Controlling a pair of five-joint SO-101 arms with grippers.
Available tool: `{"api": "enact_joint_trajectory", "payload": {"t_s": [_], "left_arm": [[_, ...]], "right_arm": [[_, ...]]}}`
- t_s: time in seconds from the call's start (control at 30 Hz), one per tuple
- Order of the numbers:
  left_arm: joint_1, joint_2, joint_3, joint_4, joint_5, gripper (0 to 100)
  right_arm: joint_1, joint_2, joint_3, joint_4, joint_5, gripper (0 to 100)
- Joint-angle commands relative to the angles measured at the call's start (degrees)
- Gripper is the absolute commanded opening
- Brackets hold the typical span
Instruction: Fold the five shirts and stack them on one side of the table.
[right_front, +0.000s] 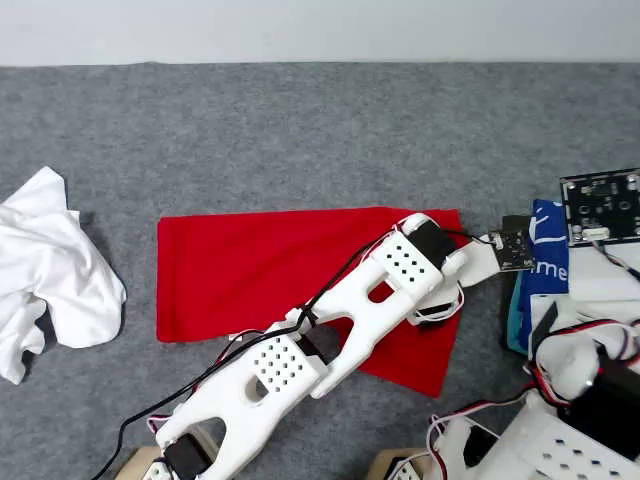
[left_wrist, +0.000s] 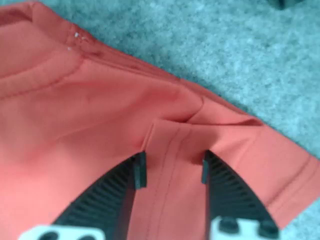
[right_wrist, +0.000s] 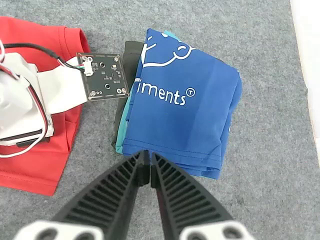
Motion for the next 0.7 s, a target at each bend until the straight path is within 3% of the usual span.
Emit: {"api": "enact_joint_trajectory", "payload": {"t_s": [0.0,0.3,0.67], "left_arm": [[-0.09,-0.97,-2.33,-0.88,-0.70,10],[-0.18,-0.70,-12.35,2.46,-0.70,1],[-5.45,1.58,-12.70,0.18,-0.70,2]], "right_arm": [[0.92,-0.57,-2.29,1.80,-0.70,1.0],[0.92,-0.57,-1.32,1.80,-0.70,1.0],[0.92,-0.57,0.00,1.63,-0.70,1.0]]}}
